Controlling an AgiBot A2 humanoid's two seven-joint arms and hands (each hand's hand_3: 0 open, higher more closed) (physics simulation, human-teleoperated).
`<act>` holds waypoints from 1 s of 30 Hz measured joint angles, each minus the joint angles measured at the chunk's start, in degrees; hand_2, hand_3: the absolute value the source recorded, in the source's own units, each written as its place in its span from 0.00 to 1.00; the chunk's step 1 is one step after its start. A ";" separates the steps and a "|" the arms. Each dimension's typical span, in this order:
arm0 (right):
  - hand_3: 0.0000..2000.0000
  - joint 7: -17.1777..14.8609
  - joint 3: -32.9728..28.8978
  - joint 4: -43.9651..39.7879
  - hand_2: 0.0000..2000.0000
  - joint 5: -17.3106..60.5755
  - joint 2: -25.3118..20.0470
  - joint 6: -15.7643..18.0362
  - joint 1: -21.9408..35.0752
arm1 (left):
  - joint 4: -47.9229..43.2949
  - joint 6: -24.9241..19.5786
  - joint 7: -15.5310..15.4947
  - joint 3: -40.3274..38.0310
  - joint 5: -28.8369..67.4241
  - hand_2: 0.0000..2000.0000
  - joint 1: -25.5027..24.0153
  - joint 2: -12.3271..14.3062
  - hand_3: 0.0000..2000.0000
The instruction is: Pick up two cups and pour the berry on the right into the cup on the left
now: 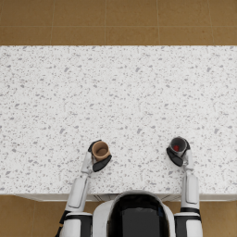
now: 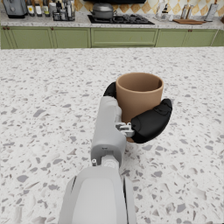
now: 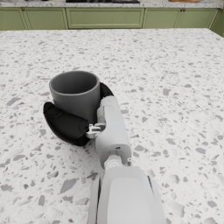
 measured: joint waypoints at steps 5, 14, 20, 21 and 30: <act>0.64 0.15 2.18 9.62 1.00 0.00 -0.36 -0.74 0.31 | -1.58 -0.07 -0.01 2.07 -0.01 1.00 3.59 2.49 0.64; 0.64 -0.03 8.00 18.17 1.00 9.02 -1.62 -2.04 6.53 | 1.38 -0.44 0.02 7.23 8.96 1.00 10.29 7.52 0.64; 0.64 -0.07 10.72 20.09 1.00 19.93 -3.45 -1.77 12.46 | 3.22 -0.57 0.00 9.52 15.96 1.00 13.19 9.89 0.64; 0.64 -0.08 11.22 20.29 1.00 21.76 -3.83 -1.73 13.48 | 3.65 -0.59 -0.01 9.82 16.30 1.00 13.49 10.16 0.64; 0.64 -0.04 15.19 21.00 1.00 38.21 -6.88 -1.63 19.99 | 7.52 -0.68 -0.01 10.38 17.12 1.00 15.86 12.21 0.64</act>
